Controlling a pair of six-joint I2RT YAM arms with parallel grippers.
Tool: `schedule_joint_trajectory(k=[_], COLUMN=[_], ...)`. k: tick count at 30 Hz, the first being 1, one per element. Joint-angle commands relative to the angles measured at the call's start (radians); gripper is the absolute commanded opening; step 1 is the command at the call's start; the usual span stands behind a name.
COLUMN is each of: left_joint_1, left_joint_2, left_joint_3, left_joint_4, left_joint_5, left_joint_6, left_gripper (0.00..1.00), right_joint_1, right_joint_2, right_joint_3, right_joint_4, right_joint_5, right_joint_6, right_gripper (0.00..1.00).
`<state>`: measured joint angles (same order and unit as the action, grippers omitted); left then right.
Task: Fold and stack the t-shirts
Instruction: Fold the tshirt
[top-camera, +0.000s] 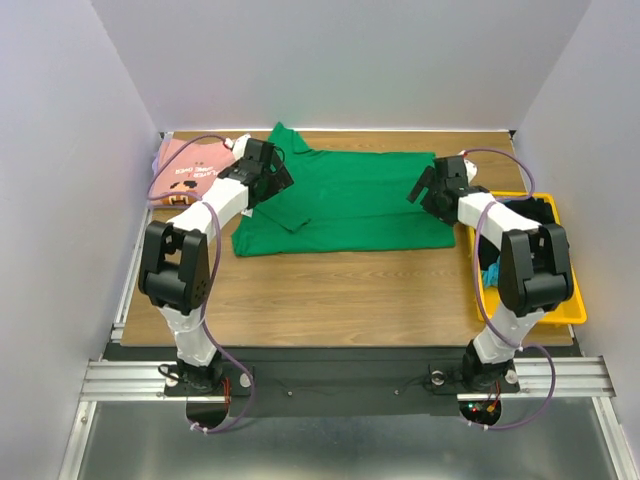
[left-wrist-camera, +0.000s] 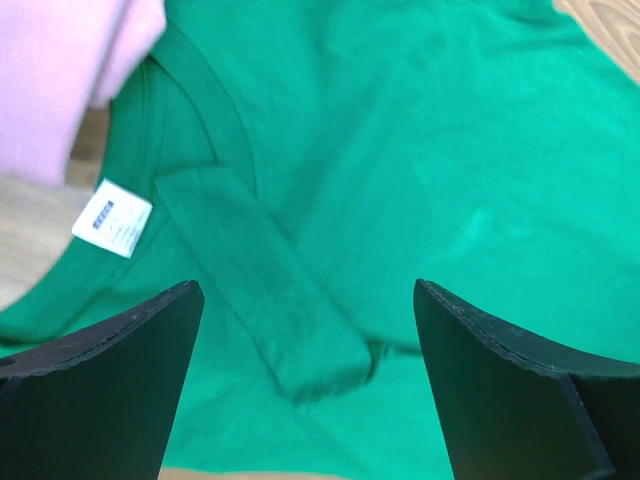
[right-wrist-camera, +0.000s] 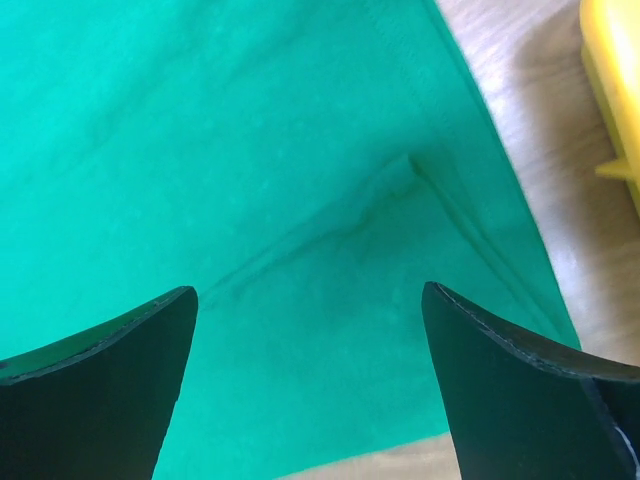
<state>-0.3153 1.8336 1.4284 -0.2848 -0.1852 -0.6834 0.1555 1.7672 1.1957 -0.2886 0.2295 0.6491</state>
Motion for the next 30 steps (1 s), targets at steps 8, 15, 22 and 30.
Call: schedule_joint_trajectory(k=[8,15,22,30], left_joint_1=[-0.139,-0.142,-0.143,-0.143], left_joint_2=[-0.113,-0.05,-0.016,0.064], left_joint_3=[-0.203,-0.212,-0.227,-0.148], left_joint_4=[0.102,0.092,0.09,0.078], left_joint_5=[0.069,0.072,0.07,0.032], left_joint_6=[-0.015,-0.031,-0.036,-0.022], left_gripper=[0.98,0.84,0.77,0.51], right_joint_1=[0.01,0.01,0.01,0.01], right_joint_2=[-0.121,-0.08,-0.049,-0.032], right_joint_3=[-0.186,-0.215,-0.231,-0.246], right_joint_4=[0.101,0.111,0.111,0.112], right_joint_5=[-0.202,-0.171,-0.151,-0.137], right_joint_6=[-0.051,-0.034,-0.028,-0.025], right_gripper=[1.0,1.0,1.0,1.0])
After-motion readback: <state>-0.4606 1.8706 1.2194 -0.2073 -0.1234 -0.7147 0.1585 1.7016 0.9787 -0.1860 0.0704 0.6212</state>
